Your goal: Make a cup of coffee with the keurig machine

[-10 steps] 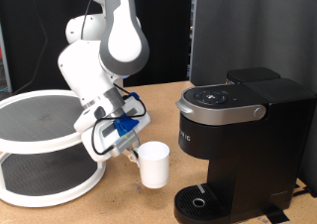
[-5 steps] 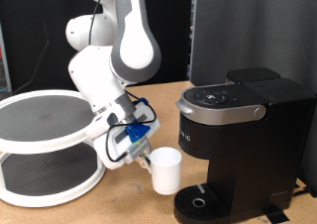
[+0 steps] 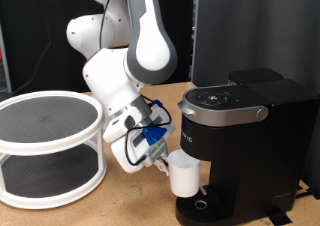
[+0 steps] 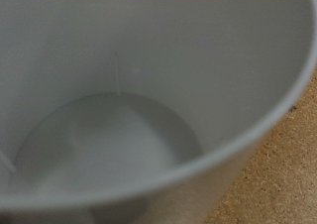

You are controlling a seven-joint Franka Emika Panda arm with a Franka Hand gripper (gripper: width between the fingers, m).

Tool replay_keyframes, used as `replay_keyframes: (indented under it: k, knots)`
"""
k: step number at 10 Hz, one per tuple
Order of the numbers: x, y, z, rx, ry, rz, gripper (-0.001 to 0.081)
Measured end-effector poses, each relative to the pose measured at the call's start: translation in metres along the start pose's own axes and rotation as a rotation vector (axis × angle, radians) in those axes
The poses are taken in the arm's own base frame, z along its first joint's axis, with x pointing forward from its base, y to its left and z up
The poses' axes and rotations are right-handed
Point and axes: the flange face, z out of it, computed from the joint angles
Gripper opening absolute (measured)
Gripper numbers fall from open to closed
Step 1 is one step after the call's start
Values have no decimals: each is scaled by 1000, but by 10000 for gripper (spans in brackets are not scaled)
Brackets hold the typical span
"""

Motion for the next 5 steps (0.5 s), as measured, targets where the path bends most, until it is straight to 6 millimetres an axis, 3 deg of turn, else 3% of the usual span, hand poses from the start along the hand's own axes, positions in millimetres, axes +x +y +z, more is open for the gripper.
replay_keyframes:
  k: [5]
  knots:
    - [1, -15, 18, 7, -7, 7, 72]
